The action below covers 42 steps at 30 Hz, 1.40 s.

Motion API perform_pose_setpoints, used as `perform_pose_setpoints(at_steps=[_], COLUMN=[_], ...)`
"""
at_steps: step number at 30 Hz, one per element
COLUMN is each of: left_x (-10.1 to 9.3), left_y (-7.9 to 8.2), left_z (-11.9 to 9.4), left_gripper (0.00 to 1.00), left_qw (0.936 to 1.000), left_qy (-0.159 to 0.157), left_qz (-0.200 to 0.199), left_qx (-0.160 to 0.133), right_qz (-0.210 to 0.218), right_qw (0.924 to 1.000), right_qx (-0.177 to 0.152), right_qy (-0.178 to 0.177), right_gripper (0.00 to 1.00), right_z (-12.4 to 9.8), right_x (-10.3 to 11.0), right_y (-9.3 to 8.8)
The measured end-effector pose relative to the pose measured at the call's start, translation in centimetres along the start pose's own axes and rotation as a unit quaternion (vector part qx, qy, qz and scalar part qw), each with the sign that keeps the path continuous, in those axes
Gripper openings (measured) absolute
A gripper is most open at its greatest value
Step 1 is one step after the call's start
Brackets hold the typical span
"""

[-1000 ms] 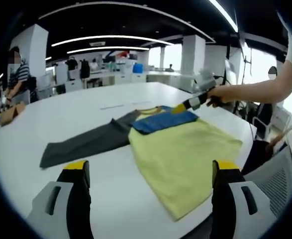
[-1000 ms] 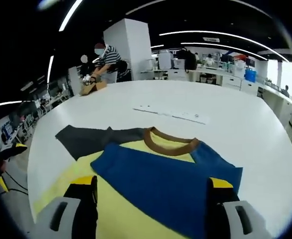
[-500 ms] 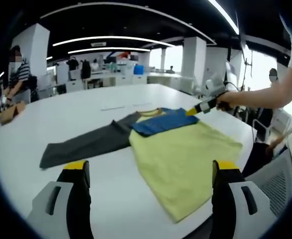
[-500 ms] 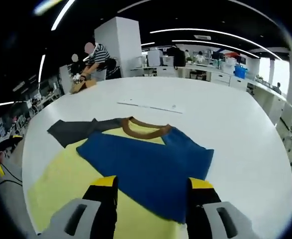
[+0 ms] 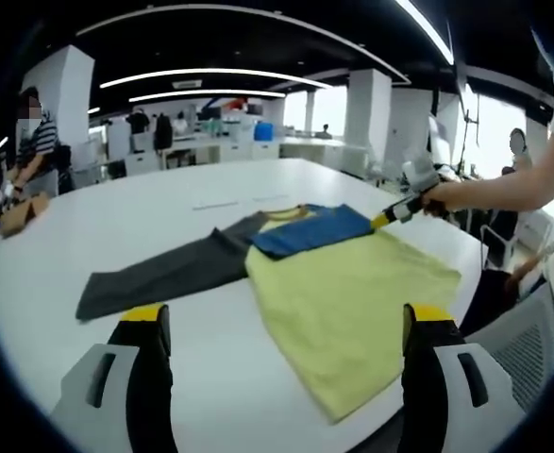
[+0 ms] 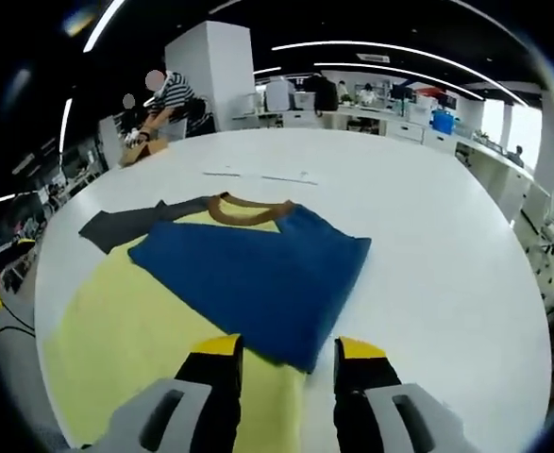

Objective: Fold the garment on the visible template until the final outline fits inside the template.

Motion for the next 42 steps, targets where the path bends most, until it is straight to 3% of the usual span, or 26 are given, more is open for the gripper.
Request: perform_pose_setpoints(at_steps=[6, 23, 42], left_x=[0.1, 0.2, 0.5], left_y=[0.1, 0.1, 0.0], left_z=[0.0, 0.0, -0.5], left_gripper=[0.99, 0.99, 0.99], left_qw=[1.0, 1.0, 0.9999], left_qy=[0.002, 0.005, 0.012], left_qz=[-0.001, -0.001, -0.002], left_qx=[-0.001, 0.001, 0.001], right_qz=[0.001, 0.025, 0.002], right_qw=[0.9999, 0.9995, 0.9994], right_qx=[0.008, 0.011, 0.014], right_qy=[-0.008, -0.015, -0.033], right_gripper=[0.19, 0.04, 0.0], right_z=[-0.3, -0.1, -0.1], right_x=[-0.1, -0.5, -1.0], right_y=[-0.9, -1.6, -1.8])
Point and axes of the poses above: the point that each gripper's makers call its tool centre point, and the gripper's own axes: z roughly forward along the fingers, x roughly to its left, y roughly out of its top, the point moved 9 cm from there along -z, roughly backward along the fingers, and after that the axes turned 1 degree about -y, right-handed, at the moved point
